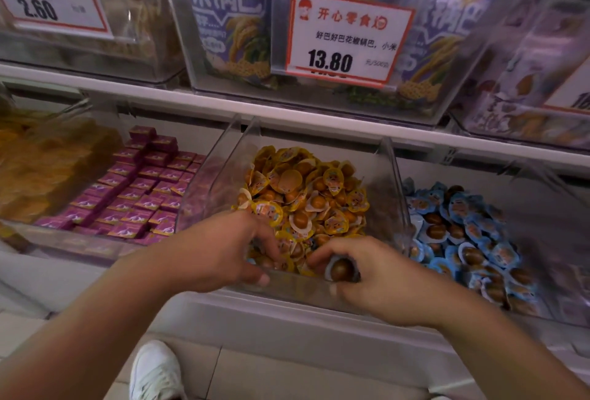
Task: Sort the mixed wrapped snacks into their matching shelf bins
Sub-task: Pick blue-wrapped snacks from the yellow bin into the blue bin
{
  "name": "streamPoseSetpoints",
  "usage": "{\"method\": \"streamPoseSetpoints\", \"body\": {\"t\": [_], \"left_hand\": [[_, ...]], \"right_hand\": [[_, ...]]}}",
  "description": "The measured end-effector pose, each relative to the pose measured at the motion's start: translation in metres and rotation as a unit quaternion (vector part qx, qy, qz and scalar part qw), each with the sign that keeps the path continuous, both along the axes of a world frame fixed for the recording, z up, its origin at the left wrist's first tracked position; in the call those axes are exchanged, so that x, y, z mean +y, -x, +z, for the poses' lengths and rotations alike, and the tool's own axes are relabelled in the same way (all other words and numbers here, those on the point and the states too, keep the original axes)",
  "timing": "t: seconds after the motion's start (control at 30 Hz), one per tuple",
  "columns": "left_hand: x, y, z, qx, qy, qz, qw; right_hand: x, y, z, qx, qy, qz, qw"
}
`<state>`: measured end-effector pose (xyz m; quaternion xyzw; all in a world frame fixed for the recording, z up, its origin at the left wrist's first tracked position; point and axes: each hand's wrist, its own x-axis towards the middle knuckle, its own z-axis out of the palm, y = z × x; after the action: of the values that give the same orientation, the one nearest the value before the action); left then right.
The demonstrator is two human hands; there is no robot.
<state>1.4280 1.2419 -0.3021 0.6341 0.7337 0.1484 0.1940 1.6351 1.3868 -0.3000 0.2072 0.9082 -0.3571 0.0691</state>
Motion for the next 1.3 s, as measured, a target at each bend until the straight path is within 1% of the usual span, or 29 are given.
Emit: {"method": "streamPoseSetpoints", "body": {"t": [0.07, 0.13, 0.2, 0.23, 0.27, 0.3, 0.33, 0.37, 0.4, 0.43, 0.47, 0.53, 0.57, 0.6, 0.63, 0.67, 0.7, 0.73, 0.8, 0.83, 0.97, 1.17, 1.27, 1.3], "left_hand": [[0.001, 0.002, 0.001, -0.034, 0.001, 0.029, 0.999], [0.004, 0.002, 0.005, -0.090, -0.022, 0.046, 0.995], [0.009, -0.004, 0.009, -0.162, -0.105, 0.087, 0.977], [0.014, -0.008, 0.009, -0.186, -0.159, 0.119, 0.962], [0.018, -0.014, 0.008, -0.200, -0.206, 0.145, 0.947], [0.023, -0.021, 0.007, -0.198, -0.241, 0.153, 0.938], [0.028, -0.028, 0.004, -0.180, -0.264, 0.144, 0.937], [0.033, -0.034, 0.000, -0.154, -0.281, 0.127, 0.939], [0.036, -0.038, -0.002, -0.132, -0.293, 0.115, 0.940], [0.038, -0.039, -0.003, -0.126, -0.296, 0.112, 0.940], [0.039, -0.035, -0.003, -0.139, -0.283, 0.112, 0.942], [0.036, -0.022, -0.002, -0.173, -0.229, 0.111, 0.952], [0.033, -0.014, -0.004, -0.158, -0.204, 0.119, 0.959], [0.030, -0.008, -0.009, -0.104, -0.180, 0.133, 0.969], [0.028, -0.005, -0.013, -0.019, -0.151, 0.142, 0.978], [0.026, -0.004, -0.017, 0.066, -0.120, 0.137, 0.981], [0.025, -0.006, -0.022, 0.123, -0.091, 0.124, 0.981], [0.025, -0.007, -0.026, 0.143, -0.068, 0.119, 0.980], [0.028, -0.005, -0.029, 0.152, -0.042, 0.121, 0.980], [0.030, -0.003, -0.029, 0.156, -0.040, 0.120, 0.980], [0.033, 0.001, -0.031, 0.141, -0.046, 0.138, 0.979], [0.033, 0.002, -0.033, 0.123, -0.062, 0.134, 0.981], [0.030, 0.001, -0.034, 0.122, -0.081, 0.133, 0.980], [0.030, 0.002, -0.034, 0.122, -0.087, 0.134, 0.980]], "right_hand": [[-0.002, 0.001, -0.001, 0.031, 0.043, -0.023, 0.998], [-0.001, 0.002, -0.003, 0.073, 0.090, -0.053, 0.992], [-0.002, 0.006, -0.004, 0.114, 0.157, -0.119, 0.974], [-0.004, 0.009, -0.006, 0.138, 0.213, -0.173, 0.951], [-0.007, 0.014, -0.007, 0.158, 0.294, -0.226, 0.915], [-0.009, 0.018, -0.006, 0.177, 0.389, -0.258, 0.867], [-0.011, 0.023, -0.005, 0.193, 0.473, -0.267, 0.817], [-0.012, 0.027, -0.005, 0.206, 0.526, -0.255, 0.785], [-0.011, 0.030, -0.005, 0.214, 0.546, -0.240, 0.774], [-0.010, 0.033, -0.007, 0.217, 0.538, -0.226, 0.782], [-0.008, 0.037, -0.009, 0.216, 0.506, -0.227, 0.804], [0.000, 0.046, -0.014, 0.213, 0.373, -0.268, 0.862], [0.004, 0.049, -0.018, 0.217, 0.284, -0.288, 0.888], [0.007, 0.051, -0.023, 0.216, 0.171, -0.292, 0.916], [0.010, 0.054, -0.027, 0.195, 0.039, -0.267, 0.943], [0.012, 0.056, -0.033, 0.147, -0.088, -0.220, 0.960], [0.012, 0.059, -0.039, 0.088, -0.182, -0.175, 0.964], [0.013, 0.063, -0.043, 0.031, -0.227, -0.153, 0.961], [0.016, 0.073, -0.049, -0.051, -0.222, -0.144, 0.963], [0.020, 0.076, -0.051, -0.069, -0.214, -0.142, 0.964], [0.026, 0.075, -0.055, -0.070, -0.252, -0.115, 0.958], [0.027, 0.078, -0.055, -0.114, -0.225, -0.077, 0.965], [0.020, 0.080, -0.053, -0.079, -0.171, -0.051, 0.981], [0.019, 0.079, -0.054, -0.074, -0.182, -0.045, 0.980]]}}
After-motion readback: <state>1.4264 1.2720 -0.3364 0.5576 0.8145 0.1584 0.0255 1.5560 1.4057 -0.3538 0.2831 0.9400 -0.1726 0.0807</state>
